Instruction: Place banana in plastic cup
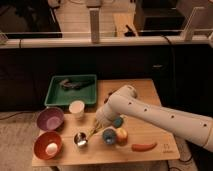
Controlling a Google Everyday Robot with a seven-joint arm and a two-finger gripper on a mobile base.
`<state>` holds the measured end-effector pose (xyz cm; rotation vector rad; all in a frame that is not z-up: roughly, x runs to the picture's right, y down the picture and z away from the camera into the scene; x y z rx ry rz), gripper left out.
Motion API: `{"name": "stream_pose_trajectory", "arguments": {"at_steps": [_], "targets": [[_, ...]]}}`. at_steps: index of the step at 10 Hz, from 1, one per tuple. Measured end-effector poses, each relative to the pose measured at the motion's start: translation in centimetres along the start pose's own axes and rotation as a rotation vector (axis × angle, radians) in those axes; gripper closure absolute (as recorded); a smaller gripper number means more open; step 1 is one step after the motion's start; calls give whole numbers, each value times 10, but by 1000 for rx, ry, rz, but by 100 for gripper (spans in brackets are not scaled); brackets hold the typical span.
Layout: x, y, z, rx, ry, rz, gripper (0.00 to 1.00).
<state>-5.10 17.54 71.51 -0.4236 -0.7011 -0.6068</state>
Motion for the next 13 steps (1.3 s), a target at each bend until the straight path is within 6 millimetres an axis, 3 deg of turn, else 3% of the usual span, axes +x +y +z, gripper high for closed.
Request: {"name": "stream_pose_trajectory", "arguments": {"at_steps": [8, 13], "targets": [[-11, -38, 14, 27, -17, -35, 97], [0, -39, 8, 54, -10, -33, 97]]}}
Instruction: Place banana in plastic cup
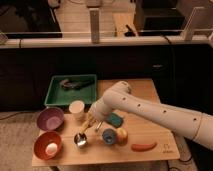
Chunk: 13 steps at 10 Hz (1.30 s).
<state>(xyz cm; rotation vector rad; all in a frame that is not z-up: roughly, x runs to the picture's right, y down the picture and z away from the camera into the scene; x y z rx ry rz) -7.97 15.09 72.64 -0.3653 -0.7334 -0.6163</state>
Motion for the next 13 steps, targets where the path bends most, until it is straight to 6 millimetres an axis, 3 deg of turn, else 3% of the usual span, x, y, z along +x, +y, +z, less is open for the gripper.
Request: {"name": "stream_pose_trajectory", "arguments": {"at_steps": [13], "targets": [[19, -13, 11, 56, 4, 3, 97]]}}
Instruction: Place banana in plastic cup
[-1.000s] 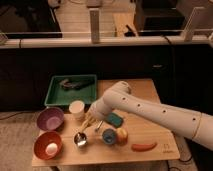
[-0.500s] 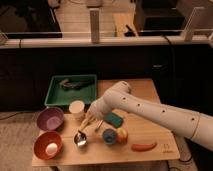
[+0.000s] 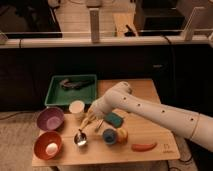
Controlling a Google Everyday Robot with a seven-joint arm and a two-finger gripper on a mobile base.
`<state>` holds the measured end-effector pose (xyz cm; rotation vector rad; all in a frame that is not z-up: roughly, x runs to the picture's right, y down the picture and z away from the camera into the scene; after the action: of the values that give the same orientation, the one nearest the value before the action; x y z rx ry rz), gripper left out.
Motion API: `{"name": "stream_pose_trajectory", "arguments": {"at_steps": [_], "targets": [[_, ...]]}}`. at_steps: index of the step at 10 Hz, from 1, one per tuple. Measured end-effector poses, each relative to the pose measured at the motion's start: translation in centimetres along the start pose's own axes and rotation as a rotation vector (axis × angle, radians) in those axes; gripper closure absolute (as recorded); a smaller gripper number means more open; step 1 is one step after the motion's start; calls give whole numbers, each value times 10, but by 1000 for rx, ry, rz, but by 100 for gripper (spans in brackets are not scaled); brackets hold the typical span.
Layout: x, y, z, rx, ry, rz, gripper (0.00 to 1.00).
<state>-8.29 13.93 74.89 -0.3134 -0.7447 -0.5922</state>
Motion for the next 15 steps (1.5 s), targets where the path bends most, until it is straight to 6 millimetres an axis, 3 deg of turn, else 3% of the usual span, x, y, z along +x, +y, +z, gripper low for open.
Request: {"name": "stream_pose_trajectory", "arguments": {"at_steps": [15], "targets": [[8, 0, 12, 17, -23, 8, 97]]}}
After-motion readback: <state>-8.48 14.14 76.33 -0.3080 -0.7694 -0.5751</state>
